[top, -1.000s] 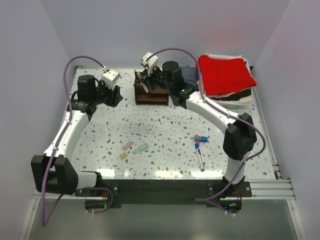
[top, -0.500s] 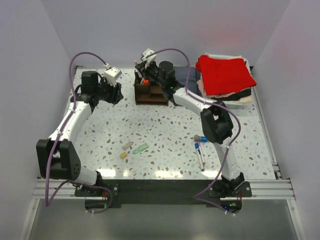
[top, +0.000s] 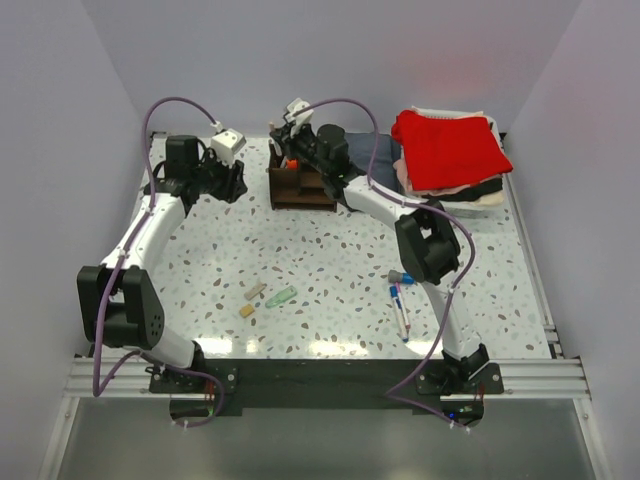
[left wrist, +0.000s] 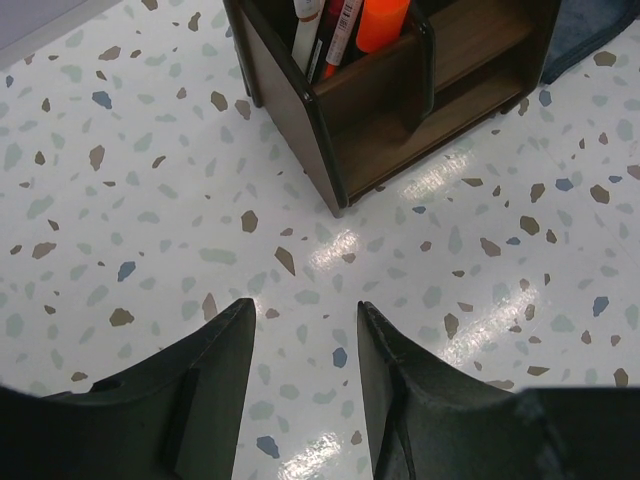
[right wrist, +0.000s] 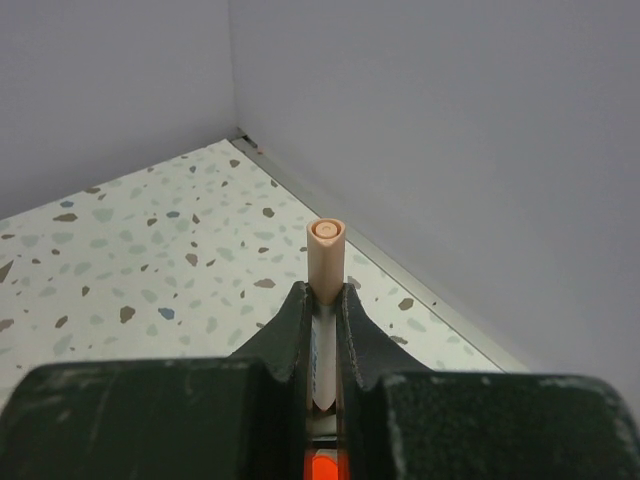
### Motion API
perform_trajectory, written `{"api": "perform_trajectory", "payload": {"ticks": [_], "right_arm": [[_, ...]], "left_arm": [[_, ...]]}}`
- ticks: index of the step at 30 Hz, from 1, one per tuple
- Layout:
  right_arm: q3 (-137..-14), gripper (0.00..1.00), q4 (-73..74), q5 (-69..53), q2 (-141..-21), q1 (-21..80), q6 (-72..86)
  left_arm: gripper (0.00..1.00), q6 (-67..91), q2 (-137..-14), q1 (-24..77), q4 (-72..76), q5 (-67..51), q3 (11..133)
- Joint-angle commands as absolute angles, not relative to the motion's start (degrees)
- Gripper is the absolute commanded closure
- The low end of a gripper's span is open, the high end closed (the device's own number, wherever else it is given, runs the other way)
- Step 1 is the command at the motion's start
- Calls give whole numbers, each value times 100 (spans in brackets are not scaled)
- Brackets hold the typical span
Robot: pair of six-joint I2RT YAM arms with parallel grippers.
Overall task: Sort the stationery into containers
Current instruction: Place the pen in the storage box, then pick up the pen from the center of the board.
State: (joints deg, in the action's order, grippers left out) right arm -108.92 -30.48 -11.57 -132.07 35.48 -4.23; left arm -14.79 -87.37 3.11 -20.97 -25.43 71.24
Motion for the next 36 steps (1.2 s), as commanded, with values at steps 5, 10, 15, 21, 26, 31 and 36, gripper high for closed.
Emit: {"api": "perform_trajectory", "payload": {"ticks": [5,10,15,21,26,31,36], "right_arm": [[-10863,61,-3235,-1090,-13201,3524,-290],[-10811,50,-3129,-1090,-13017,3533,-281],[-10505,50,-2752,-1081,-12317,3533,-325],[-9599,44,170,-565,-10611,3533,-1562],[-9440,44,3622,219,-9555,3253,-1074],[-8790,52,5184,150,-9395,2725,719],[-7605,62,5229,17,-9088,2751,1257]], "left_arm": [[50,-1678,-8640,272,-2083,-2610,7330],[50,-1714,-8473,272,-2092,-2628,7164],[50,-1670,-8210,272,-1995,-2725,6988],[49,-1784,-7630,272,-1566,-2532,6522],[49,-1802,-7286,272,-1240,-2496,6135],[49,-1696,-7181,272,-897,-2522,5907],[49,-1643,-7111,272,-897,-2663,5871]]}}
